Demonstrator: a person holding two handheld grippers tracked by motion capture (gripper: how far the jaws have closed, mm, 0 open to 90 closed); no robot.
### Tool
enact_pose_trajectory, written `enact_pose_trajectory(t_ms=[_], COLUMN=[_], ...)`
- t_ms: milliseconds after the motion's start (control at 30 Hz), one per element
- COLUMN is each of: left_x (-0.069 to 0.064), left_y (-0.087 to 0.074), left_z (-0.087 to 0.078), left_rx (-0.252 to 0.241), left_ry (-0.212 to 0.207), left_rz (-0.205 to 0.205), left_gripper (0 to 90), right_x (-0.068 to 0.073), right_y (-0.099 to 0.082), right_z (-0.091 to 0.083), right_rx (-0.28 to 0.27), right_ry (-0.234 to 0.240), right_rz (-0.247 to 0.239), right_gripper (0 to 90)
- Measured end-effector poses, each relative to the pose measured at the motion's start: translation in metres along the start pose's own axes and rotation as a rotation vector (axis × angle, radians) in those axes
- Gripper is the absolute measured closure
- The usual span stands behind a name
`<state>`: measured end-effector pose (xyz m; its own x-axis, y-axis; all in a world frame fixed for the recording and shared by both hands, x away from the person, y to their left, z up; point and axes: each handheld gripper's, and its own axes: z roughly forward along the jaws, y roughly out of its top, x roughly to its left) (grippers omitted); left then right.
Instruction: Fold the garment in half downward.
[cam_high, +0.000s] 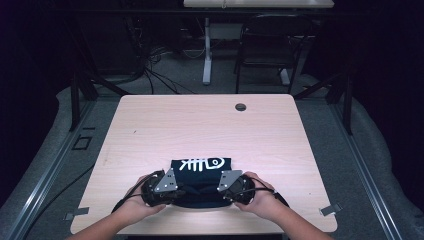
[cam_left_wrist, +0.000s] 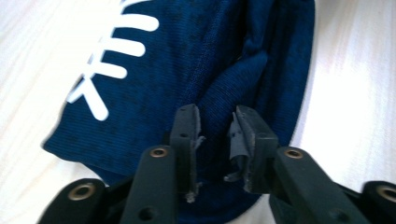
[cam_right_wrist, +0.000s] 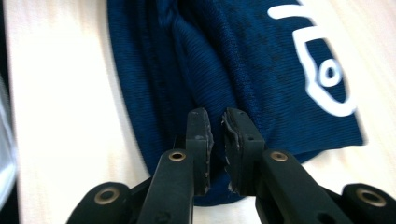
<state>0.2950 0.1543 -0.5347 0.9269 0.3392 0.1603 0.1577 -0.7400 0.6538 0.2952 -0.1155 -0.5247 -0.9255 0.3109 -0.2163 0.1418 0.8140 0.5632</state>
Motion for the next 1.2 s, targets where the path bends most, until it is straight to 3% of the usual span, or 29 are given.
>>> enact_pose_trajectory(t_ms=[67, 233, 367, 500, 600, 867, 967, 1200], left_x=[-0.004, -0.007, -0.002, 0.005, 0.005, -0.004, 0.0, 0.018], left_y=[-0.004, -0.007, -0.009, -0.011, -0.016, -0.031, -0.032, -0.026], left_z=[-0.001, -0.011, -0.022, -0.025, -0.017, 0.009, 0.013, 0.023], left_rx=[-0.009, -0.039, -0.076, -0.095, -0.067, -0.001, -0.004, -0.008], left_ry=[-0.012, -0.008, 0.022, 0.048, 0.033, 0.005, 0.02, 0.104], left_rz=[-0.012, -0.055, -0.097, -0.149, -0.16, -0.148, -0.161, -0.214], left_gripper=[64.4, 62.6, 60.6, 57.4, 56.5, 61.3, 61.3, 61.8], right_x=[0.007, 0.012, 0.01, 0.003, -0.001, 0.007, 0.007, -0.007], right_y=[-0.005, -0.008, -0.007, -0.007, -0.012, -0.028, -0.031, -0.03], right_z=[0.001, -0.003, -0.015, -0.022, -0.016, 0.009, 0.015, 0.025], right_rx=[-0.002, -0.032, -0.088, -0.134, -0.099, -0.024, -0.021, -0.04], right_ry=[0.031, 0.052, 0.031, -0.035, -0.042, 0.012, 0.0, -0.066], right_rz=[0.019, 0.039, 0.07, 0.115, 0.138, 0.138, 0.143, 0.184], right_gripper=[76.6, 72.8, 72.4, 64.7, 61.8, 74.0, 74.7, 72.7])
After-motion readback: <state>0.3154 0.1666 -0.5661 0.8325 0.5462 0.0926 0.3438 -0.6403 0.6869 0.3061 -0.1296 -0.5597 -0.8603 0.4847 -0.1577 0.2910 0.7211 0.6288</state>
